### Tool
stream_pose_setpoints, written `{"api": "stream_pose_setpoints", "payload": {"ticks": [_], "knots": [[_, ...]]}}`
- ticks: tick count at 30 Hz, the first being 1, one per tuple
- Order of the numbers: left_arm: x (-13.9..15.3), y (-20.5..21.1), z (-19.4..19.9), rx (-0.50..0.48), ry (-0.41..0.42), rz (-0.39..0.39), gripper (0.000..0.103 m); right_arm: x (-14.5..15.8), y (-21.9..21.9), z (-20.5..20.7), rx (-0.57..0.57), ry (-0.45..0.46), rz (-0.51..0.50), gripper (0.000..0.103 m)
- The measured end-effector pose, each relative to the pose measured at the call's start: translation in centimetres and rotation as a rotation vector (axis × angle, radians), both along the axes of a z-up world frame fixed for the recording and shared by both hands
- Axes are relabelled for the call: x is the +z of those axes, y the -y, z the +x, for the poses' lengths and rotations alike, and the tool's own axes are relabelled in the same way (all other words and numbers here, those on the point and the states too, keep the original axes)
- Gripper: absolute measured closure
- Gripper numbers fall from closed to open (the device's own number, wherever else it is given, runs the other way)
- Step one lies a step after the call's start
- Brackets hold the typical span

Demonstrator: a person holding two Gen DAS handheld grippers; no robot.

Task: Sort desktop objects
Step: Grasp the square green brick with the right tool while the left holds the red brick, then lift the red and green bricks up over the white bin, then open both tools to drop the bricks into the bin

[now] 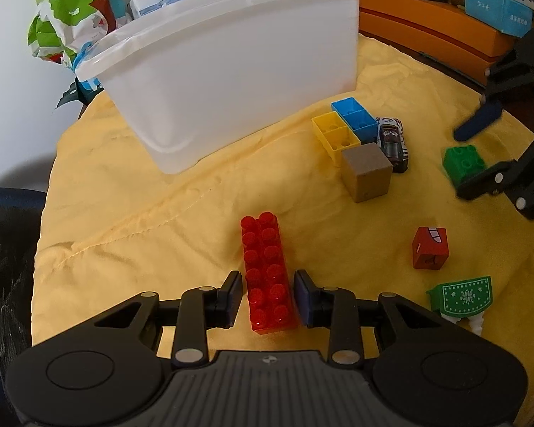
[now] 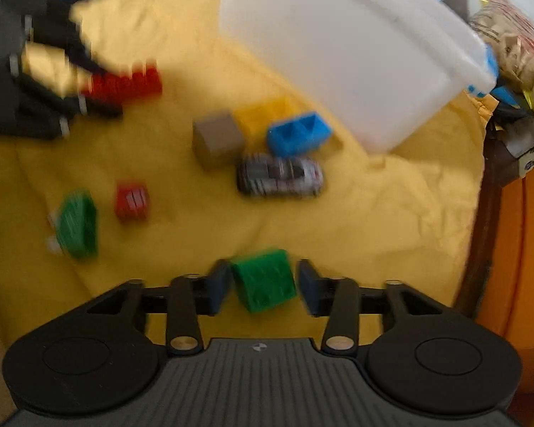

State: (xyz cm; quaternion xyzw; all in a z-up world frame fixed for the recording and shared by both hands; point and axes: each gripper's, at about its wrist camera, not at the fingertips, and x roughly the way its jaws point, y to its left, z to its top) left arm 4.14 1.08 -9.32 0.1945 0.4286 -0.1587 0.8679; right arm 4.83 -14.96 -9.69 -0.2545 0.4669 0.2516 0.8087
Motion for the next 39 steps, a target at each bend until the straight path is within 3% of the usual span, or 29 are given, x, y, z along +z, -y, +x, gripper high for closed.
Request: {"api": "stream_pose_setpoints", "payload": {"ticks": [3, 7, 13, 15, 19, 22, 25, 32, 35, 39], "knots": [[0.0, 0.1, -0.1, 0.006, 0.003, 0.004, 0.066, 0.8, 1.2, -0.5, -0.041, 0.023, 0.136, 0.040], [0.0, 0.2, -0.2, 0.013, 0.004, 0.002, 0.066, 1.0, 3.3, -1.3, -0.110, 0.070, 0.208, 0.039], [-0.1, 0.2, 0.2, 0.037, -0.003, -0.021, 0.066, -1.1, 4.3, -1.1, -0.142, 0.063, 0.277, 0.041], [-0.1, -0.1, 0.0, 0.049, 0.001, -0.052, 0.076, -1.8, 4.3, -0.8, -0.154, 0.058, 0.273, 0.056], [0.6, -0.2, -0.5, 0.035, -0.019, -0.083, 0.076, -1.3, 4.5, -1.2, -0.193, 0.034, 0.281, 0.059], [3.2, -0.2, -0.6, 0.017, 0.019, -0.107, 0.076, 0.9, 4.5, -1.6, -0.195, 0.098, 0.286, 0.059], [7.5, -0.3, 0.2, 0.004, 0.112, -0.129, 0.076, 4.7, 4.1, -0.9, -0.176, 0.182, 0.311, 0.059], [15.9, -0.7, 5.9, 0.039, 0.320, -0.124, 0.076, 12.6, 2.3, 3.8, -0.221, 0.368, 0.386, 0.059], [17.4, -0.6, 9.4, 0.052, 0.332, -0.148, 0.076, 14.2, 1.3, 6.7, -0.239, 0.397, 0.398, 0.059], [16.1, -0.2, 13.8, 0.115, 0.299, -0.148, 0.076, 13.7, -0.4, 10.7, -0.271, 0.374, 0.379, 0.059]]}}
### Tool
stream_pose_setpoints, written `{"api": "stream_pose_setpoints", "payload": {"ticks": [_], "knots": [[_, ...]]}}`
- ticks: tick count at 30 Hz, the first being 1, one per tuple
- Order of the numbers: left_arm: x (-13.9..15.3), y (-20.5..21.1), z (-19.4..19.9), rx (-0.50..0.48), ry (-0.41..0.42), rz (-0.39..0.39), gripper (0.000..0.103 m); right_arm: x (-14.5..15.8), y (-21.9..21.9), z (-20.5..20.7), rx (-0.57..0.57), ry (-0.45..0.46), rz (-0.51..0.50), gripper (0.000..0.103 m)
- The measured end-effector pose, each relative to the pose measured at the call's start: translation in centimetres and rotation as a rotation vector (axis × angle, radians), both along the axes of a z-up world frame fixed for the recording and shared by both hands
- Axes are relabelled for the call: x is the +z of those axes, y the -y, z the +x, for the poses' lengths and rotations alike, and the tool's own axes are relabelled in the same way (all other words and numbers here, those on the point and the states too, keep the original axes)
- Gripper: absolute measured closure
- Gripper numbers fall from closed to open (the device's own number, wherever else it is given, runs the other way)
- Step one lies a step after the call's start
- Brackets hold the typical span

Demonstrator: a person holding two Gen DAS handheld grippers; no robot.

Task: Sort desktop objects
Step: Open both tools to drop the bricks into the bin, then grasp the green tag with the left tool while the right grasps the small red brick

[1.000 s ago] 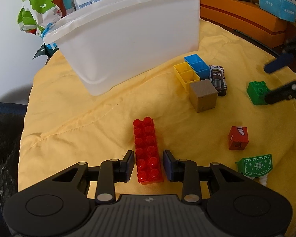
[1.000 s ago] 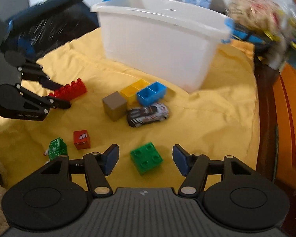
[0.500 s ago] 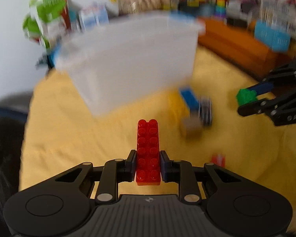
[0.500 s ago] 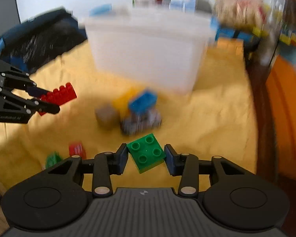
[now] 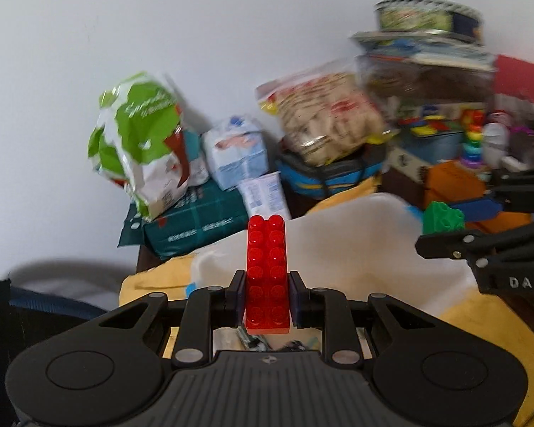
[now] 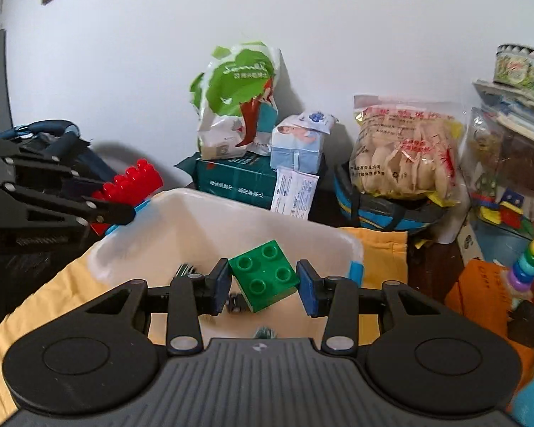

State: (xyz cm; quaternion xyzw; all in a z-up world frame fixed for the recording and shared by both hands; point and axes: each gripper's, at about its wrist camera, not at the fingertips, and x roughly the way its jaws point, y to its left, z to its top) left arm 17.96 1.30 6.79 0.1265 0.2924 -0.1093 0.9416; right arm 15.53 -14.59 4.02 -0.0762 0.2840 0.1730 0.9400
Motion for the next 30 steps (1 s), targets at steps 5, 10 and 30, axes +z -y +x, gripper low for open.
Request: {"api": "stream_pose_setpoints", "payload": {"ticks": [5, 10, 30], "knots": [[-2.8, 1.1, 3.3, 0.012, -0.072, 0.054, 0.072, -2.7, -1.1, 4.0, -0.022, -0.075, -0.020, 0.058], [-3.0, 0.7, 2.6, 0.019, -0.050, 0.042, 0.052, -3.7, -0.8, 4.3, -0.033, -0.086, -0.022, 0.047], [-10.4, 3.1, -14.4, -0.128, -0.195, 0.020, 0.031, -11.7, 5.2, -9.9, 0.012, -0.276, -0.012, 0.054]]}}
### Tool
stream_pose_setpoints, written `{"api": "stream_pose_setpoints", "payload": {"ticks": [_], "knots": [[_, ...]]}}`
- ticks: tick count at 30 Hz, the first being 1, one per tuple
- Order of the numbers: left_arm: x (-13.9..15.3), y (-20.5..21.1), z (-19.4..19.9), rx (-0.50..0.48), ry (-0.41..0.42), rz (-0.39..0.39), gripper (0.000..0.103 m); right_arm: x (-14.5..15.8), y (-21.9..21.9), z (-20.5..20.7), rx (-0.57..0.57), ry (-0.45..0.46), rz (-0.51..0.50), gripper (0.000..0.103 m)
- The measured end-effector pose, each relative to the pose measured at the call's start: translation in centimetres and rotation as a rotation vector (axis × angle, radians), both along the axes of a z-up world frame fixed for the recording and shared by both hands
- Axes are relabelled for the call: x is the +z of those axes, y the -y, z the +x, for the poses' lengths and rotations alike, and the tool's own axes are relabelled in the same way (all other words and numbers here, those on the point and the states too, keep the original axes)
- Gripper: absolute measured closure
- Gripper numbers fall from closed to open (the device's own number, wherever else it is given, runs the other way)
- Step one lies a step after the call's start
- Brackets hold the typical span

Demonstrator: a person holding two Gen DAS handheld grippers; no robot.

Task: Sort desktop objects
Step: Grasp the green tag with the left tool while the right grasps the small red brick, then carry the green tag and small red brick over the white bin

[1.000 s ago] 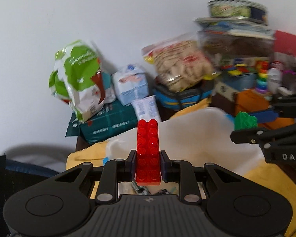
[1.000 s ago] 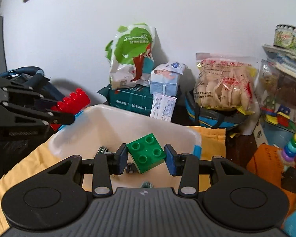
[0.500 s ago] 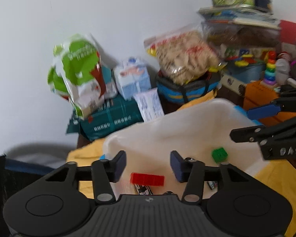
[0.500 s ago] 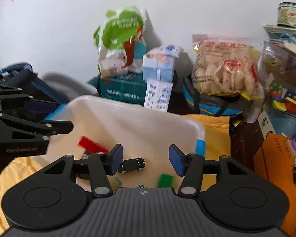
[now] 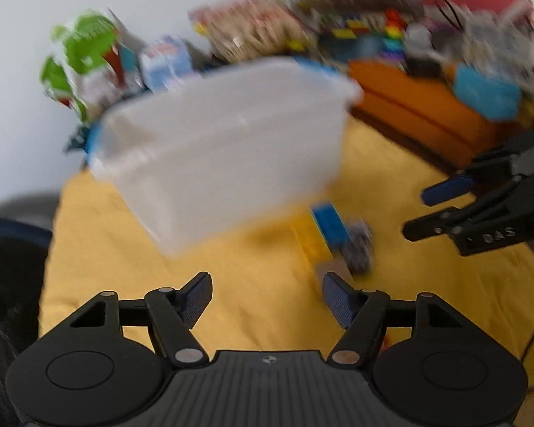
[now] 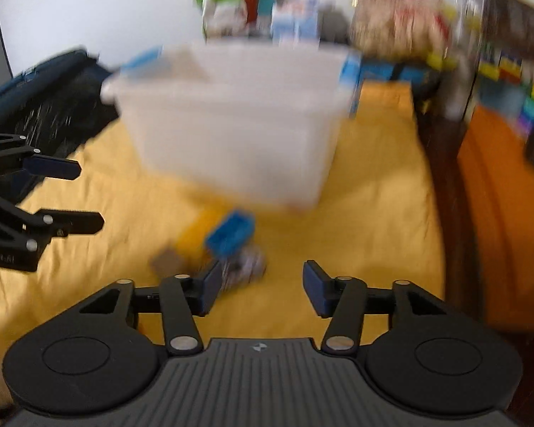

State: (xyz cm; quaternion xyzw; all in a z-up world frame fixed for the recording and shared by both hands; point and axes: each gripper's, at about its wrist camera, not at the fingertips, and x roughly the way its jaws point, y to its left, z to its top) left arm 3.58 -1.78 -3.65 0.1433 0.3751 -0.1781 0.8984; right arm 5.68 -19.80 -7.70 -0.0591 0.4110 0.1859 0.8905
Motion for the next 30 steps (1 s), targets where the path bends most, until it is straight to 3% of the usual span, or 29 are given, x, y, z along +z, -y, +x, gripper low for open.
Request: {"api": "stream_pose_setpoints", "payload": {"ticks": [4, 7, 13, 14, 17, 21, 23, 26, 30], "knots": [[-1.1, 0.4, -2.0, -0.070, -0.059, -0.020, 0.031, -1.3, -0.2, -1.8, 0.036, -0.041, 0.032, 0.057], [-1.0, 1.0, -3.5, -0.150, -0.076, -0.044, 0.031, -1.4, -0.5, -2.4, 0.051, -0.029, 0.002, 0.057], [-2.5, 3.4, -6.0, -0.254, -0.140, 0.025, 0.037, -1.1, -0.1, -2.8, 0.059, -0.010, 0.007, 0.056], [-2.8, 3.5, -6.1, -0.247, -0.154, 0.037, 0.040, -1.2, -0.1, -2.9, 0.063, -0.010, 0.008, 0.056], [-3.9, 3.1, -5.8, -0.206, -0.209, 0.000, 0.064, -1.2, -0.3, -3.3, 0.092, -0.007, 0.022, 0.056], [-4.3, 1.5, -5.5, -0.145, -0.225, -0.078, 0.065, -1.3, -1.3, -3.9, 0.178, -0.007, 0.048, 0.056], [-4.0, 0.8, -5.5, -0.120, -0.217, -0.075, 0.065, -1.4, -2.2, -4.1, 0.244, -0.015, 0.064, 0.056], [-3.4, -0.5, -5.8, -0.069, -0.162, -0.009, 0.065, -1.5, -3.9, -4.6, 0.339, -0.015, 0.065, 0.055], [-3.0, -2.8, -5.5, 0.003, -0.147, 0.002, 0.065, -2.5, -6.3, -4.5, 0.401, -0.020, 0.030, 0.056]]}}
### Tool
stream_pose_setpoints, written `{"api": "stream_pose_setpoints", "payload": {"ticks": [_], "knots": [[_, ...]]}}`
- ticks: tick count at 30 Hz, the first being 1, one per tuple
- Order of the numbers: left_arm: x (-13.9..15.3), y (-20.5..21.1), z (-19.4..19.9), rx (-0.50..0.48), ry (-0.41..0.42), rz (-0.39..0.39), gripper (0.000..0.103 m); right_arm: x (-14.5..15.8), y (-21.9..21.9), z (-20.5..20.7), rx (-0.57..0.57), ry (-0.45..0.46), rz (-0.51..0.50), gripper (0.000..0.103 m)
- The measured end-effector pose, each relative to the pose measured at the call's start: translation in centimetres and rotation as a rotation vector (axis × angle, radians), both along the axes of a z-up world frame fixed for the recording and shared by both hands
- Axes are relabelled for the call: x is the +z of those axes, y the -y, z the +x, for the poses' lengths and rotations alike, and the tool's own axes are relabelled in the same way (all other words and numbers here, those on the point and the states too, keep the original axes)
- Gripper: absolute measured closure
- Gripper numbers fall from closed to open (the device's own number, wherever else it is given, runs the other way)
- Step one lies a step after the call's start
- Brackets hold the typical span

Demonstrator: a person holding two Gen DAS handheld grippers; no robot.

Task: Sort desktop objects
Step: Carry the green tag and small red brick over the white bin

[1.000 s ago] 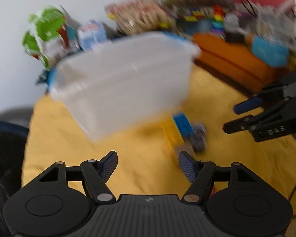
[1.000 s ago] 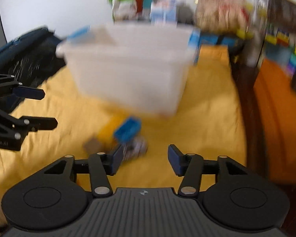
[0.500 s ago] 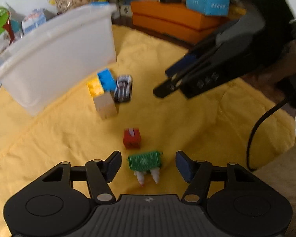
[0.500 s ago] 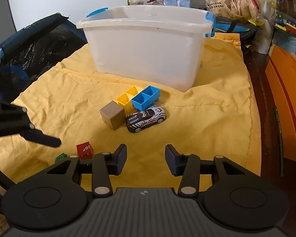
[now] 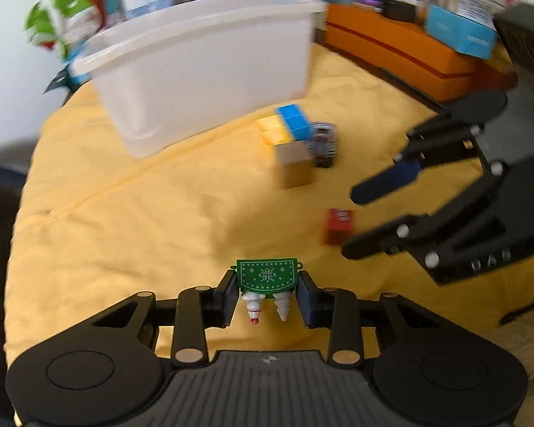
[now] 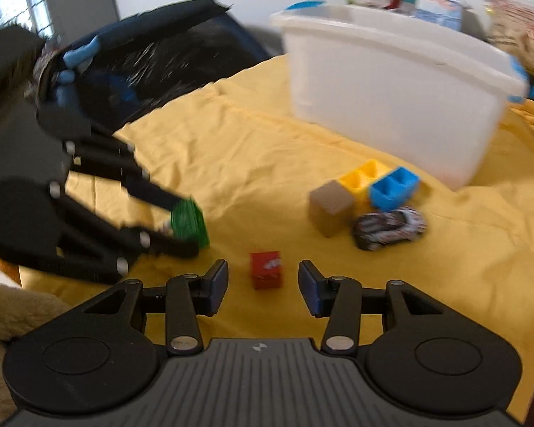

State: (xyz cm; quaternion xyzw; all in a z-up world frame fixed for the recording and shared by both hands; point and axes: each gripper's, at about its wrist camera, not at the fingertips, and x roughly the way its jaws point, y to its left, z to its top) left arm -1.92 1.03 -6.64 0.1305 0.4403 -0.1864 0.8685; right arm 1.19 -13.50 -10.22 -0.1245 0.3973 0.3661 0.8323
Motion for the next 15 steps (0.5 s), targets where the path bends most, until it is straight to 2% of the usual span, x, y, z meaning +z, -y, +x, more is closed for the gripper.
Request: {"api": "stream_pose_setpoints", "payload": {"ticks": [3, 4, 6, 9, 11, 15], "knots": [[0.0, -1.1, 0.2, 0.034, -0.016, -0.027, 0.065, -1.0, -1.3, 0.4, 0.003, -0.003, -0.037, 0.059], [0.0, -1.3, 0.3, 0.038, -0.015, -0.035, 0.065, -1.4, -1.5, 0.5, -0.001, -0.005, -0.063, 0.073], [0.3, -1.3, 0.4, 0.032, -0.007, -0.043, 0.065, -1.6, -1.5, 0.4, -0.010, -0.001, -0.070, 0.081], [1.3, -1.3, 0.4, 0.014, 0.010, -0.069, 0.065, -1.1, -0.8, 0.5, -0.026, -0.031, -0.059, 0.081], [2.2, -0.8, 1.2, -0.007, 0.037, -0.077, 0.065, -0.3, 0.0, 0.8, -0.048, -0.061, -0.006, 0.081], [5.3, -0.1, 3.0, -0.046, 0.119, -0.083, 0.065, 2.7, 1.1, 1.4, -0.111, 0.012, -0.015, 0.081]]}}
